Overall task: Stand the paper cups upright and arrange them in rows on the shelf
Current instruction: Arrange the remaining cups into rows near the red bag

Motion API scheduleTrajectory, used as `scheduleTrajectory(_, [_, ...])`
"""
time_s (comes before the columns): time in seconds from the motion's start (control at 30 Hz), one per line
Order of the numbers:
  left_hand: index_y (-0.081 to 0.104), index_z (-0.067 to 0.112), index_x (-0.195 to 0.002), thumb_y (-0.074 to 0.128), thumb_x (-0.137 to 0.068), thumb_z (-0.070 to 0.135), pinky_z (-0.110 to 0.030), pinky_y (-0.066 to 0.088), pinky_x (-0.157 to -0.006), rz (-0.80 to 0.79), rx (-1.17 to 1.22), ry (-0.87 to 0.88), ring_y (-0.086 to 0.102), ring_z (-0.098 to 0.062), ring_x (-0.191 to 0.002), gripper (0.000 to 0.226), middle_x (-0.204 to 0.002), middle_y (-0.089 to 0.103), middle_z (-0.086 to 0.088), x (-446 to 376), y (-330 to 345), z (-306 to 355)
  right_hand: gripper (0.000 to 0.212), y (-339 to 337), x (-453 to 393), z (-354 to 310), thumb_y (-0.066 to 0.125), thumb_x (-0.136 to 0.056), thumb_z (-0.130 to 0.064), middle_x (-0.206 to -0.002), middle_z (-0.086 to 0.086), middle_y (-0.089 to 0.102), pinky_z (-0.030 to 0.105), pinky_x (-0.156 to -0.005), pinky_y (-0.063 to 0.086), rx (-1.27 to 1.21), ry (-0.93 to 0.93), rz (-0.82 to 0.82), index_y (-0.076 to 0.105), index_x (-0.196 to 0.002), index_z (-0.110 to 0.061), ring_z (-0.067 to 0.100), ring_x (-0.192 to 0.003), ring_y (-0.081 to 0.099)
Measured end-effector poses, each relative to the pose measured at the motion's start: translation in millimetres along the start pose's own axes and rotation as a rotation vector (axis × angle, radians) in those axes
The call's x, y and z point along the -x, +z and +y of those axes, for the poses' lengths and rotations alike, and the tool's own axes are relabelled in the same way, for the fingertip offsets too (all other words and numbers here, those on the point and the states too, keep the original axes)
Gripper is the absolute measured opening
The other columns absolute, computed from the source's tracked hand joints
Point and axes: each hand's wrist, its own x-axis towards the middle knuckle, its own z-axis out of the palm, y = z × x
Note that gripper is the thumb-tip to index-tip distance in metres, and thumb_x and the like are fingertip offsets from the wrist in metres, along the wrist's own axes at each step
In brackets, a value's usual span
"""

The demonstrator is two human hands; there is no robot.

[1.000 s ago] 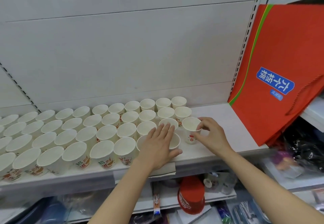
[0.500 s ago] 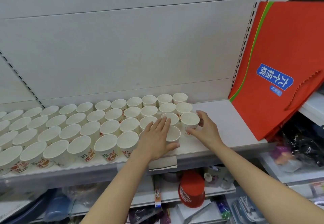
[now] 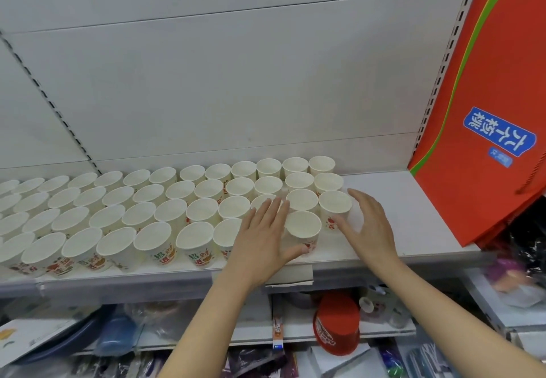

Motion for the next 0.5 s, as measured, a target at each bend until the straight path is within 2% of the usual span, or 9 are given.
scheduleTrajectory(0.07, [-0.002, 0.026, -0.154, 0.008, -0.076, 0.083, -0.039, 0.003, -0.121, 0.059, 0.019, -0.076, -0.009, -0.011, -0.148, 0.097, -0.162, -0.007, 0.007, 19, 1, -9, 0.052, 1, 13, -11, 0.063, -0.088, -0.039, -0.138, -0.006, 0.049, 0.023, -0.102, 0.029, 0.011, -0.146, -0.006, 0.049, -0.135, -0.019, 0.011, -0.127, 0.039])
scheduleTrajectory(0.17, [0.000, 0.027, -0.154, 0.017, -0.082, 0.080, -0.039, 0.001, -0.121, 0.113, 0.027, -0.201, -0.010, -0.012, -0.148, 0.092, -0.162, -0.007, 0.007, 43, 7, -22, 0.054, 12, 28, -25, 0.054, -0.089, -0.044, -0.140, -0.004, 0.049, 0.027, -0.108, 0.029, 0.049, -0.344, -0.069, 0.050, -0.135, -0.017, 0.010, -0.131, 0.038])
scheduleTrajectory(0.3, [0.003, 0.024, -0.155, 0.026, -0.083, 0.076, -0.039, -0.003, -0.120, 0.104, -0.042, -0.173, -0.005, -0.017, -0.149, 0.092, -0.162, -0.002, 0.004, 49, 11, -30, 0.058, 33, 36, -34, 0.049, -0.091, -0.046, -0.147, -0.003, 0.042, 0.036, -0.113, 0.027, 0.166, -0.503, -0.176, 0.045, -0.141, -0.016, 0.014, -0.141, 0.028])
scheduleTrajectory(0.4, [0.009, 0.023, -0.155, 0.041, -0.087, 0.068, -0.045, 0.005, -0.121, 0.052, -0.085, -0.131, 0.001, -0.021, -0.150, 0.088, -0.162, 0.002, 0.000, 39, 12, -35, 0.059, 41, 38, -39, 0.047, -0.093, -0.045, -0.149, -0.002, 0.040, 0.042, -0.113, 0.027, 0.262, -0.533, -0.185, 0.041, -0.143, -0.016, 0.015, -0.143, 0.025])
scheduleTrajectory(0.5, [0.031, 0.018, -0.149, 0.045, -0.086, 0.064, -0.049, 0.024, -0.115, -0.011, -0.059, -0.109, 0.026, -0.026, -0.145, 0.079, -0.157, 0.027, -0.006, 31, 16, -33, 0.055, 47, 42, -50, 0.042, -0.095, -0.044, -0.147, 0.001, 0.043, 0.035, -0.116, 0.017, 0.343, -0.576, -0.162, 0.043, -0.142, -0.015, 0.018, -0.140, 0.029])
